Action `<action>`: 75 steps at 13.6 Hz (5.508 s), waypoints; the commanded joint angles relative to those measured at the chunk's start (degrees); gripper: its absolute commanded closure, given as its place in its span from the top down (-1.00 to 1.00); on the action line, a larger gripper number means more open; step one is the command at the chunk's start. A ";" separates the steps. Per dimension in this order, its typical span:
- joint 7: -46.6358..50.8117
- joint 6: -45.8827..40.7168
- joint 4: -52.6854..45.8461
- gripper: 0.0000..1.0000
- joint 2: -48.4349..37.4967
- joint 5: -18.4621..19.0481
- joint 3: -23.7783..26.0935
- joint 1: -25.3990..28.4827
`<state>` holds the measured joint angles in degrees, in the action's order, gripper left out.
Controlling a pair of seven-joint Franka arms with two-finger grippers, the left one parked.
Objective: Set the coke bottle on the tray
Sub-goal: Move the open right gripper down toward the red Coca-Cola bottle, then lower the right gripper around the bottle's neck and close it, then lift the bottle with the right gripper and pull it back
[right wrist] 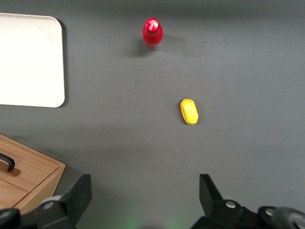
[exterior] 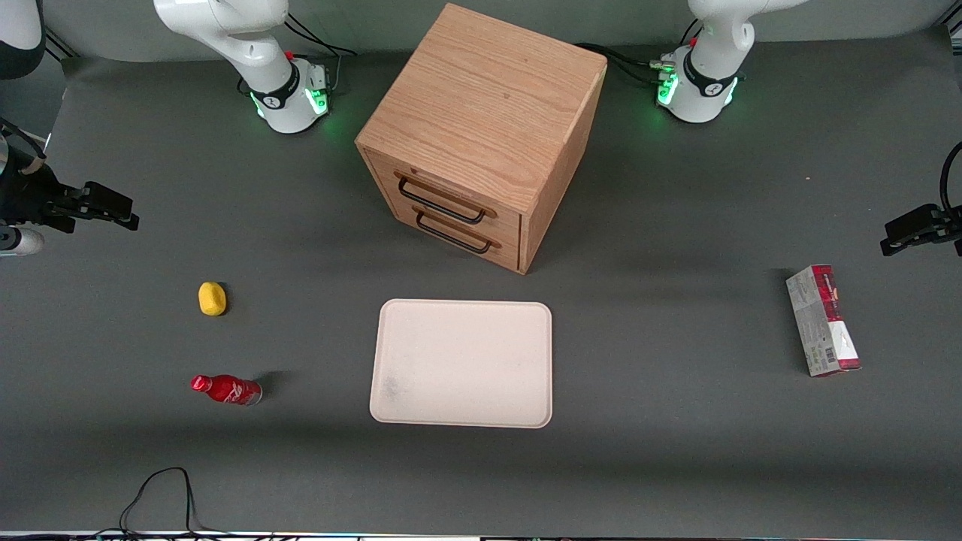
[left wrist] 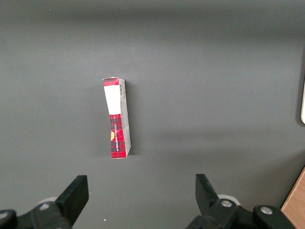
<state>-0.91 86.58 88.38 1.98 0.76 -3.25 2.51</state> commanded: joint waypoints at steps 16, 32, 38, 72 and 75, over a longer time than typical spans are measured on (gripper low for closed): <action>-1.20 -1.31 -8.80 1.00 5.72 -0.58 -0.53 -0.22; -4.63 0.00 -39.52 1.00 35.36 -0.94 1.49 -2.59; -4.10 2.27 -38.02 1.00 41.69 -0.85 1.40 -1.98; -3.93 18.98 -23.34 -1.00 43.46 -1.02 1.49 -1.36; -4.36 18.63 -24.22 -1.00 41.71 -0.94 1.49 -1.54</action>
<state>-4.31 105.61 62.89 47.19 0.66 -1.70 0.96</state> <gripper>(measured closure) 0.683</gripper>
